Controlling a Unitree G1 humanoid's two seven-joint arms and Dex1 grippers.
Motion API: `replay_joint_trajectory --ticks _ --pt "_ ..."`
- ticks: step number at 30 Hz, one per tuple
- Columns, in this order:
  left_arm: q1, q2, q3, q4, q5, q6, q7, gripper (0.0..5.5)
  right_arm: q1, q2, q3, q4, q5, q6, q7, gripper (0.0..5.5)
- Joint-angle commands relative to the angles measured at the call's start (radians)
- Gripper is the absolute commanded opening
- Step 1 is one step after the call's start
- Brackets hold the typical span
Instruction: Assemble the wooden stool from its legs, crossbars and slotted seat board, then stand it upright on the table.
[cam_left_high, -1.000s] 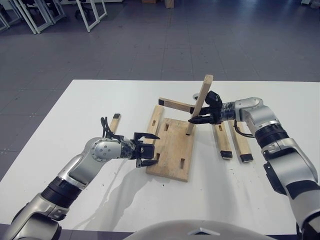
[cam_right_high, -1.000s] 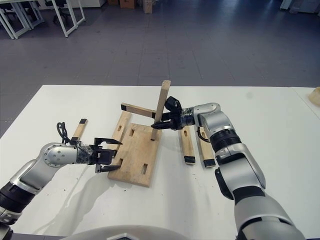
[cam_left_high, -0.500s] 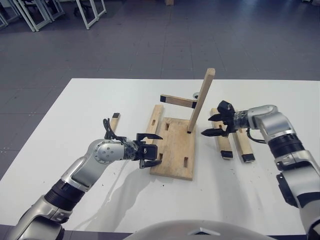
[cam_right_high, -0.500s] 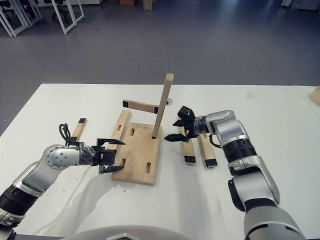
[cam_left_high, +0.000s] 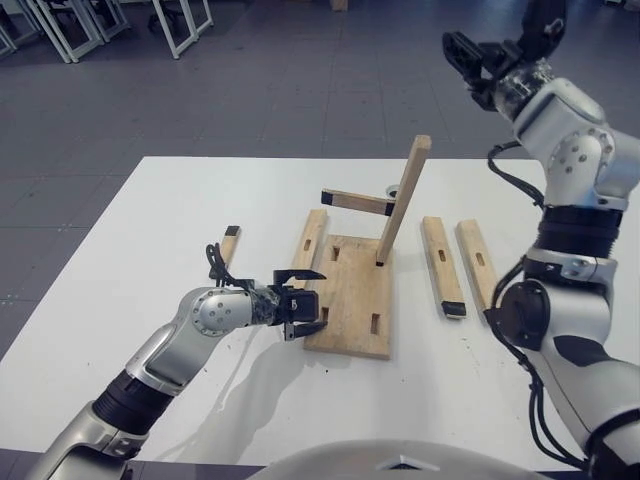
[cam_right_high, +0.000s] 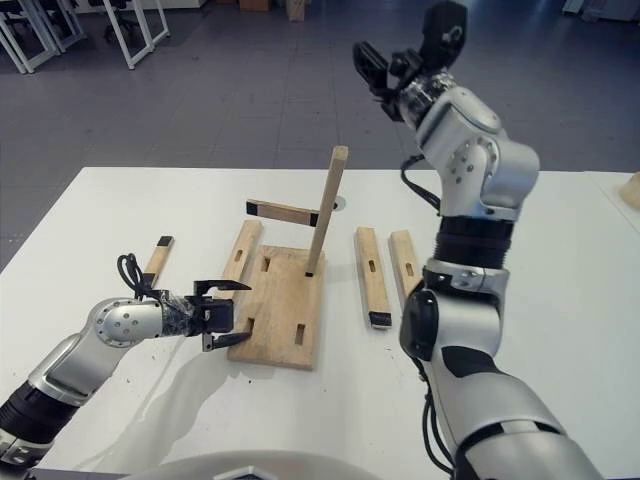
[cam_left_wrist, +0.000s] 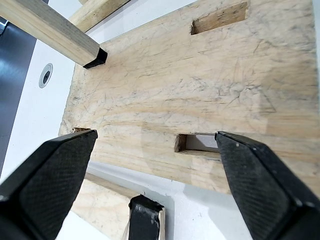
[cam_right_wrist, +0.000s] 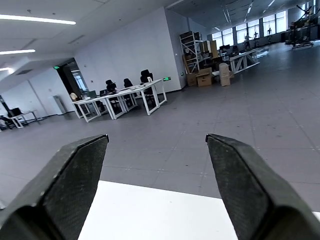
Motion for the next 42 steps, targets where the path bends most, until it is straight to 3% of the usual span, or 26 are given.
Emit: replay_joint_trajectory --ticks 1,9,13,16,21,28,36,41,42 --pt "0.052 -0.012 -0.064 0.040 0.039 0.031 -0.030 4.40 -0.026 0.012 0.019 0.108 0.003 -0.002 -0.009 3.59" --pt "0.060 -0.011 -0.065 0.060 0.048 0.006 -0.028 4.40 -0.270 -0.006 -0.062 0.101 0.074 -0.182 -0.060 3.59" --pt "0.060 -0.018 -0.069 0.065 0.052 0.003 -0.025 4.40 -0.135 0.095 0.030 0.169 0.084 -0.104 -0.025 3.59" --pt "0.044 -0.027 -0.076 0.077 0.055 0.000 -0.028 4.40 0.098 0.174 0.114 0.315 0.029 -0.089 0.003 3.59" --pt "0.042 -0.028 -0.071 0.080 0.053 0.001 -0.026 4.40 0.193 0.172 0.084 0.375 0.035 -0.121 -0.015 3.59" --pt "0.050 -0.040 -0.078 0.064 0.056 0.020 -0.019 4.40 0.050 0.170 -0.003 0.131 0.206 -0.024 -0.051 3.59" --pt "0.063 -0.063 -0.067 0.056 0.041 0.057 -0.001 4.40 -0.003 0.089 -0.119 -0.135 0.352 0.091 -0.193 3.59" --pt "0.050 -0.133 0.133 -0.171 -0.291 0.379 -0.011 4.40 0.176 -0.039 -0.166 -0.355 0.295 0.089 -0.276 3.59" --pt "0.021 -0.151 0.181 -0.222 -0.364 0.455 -0.003 4.40 0.241 -0.062 -0.169 -0.397 0.279 0.096 -0.284 3.79"
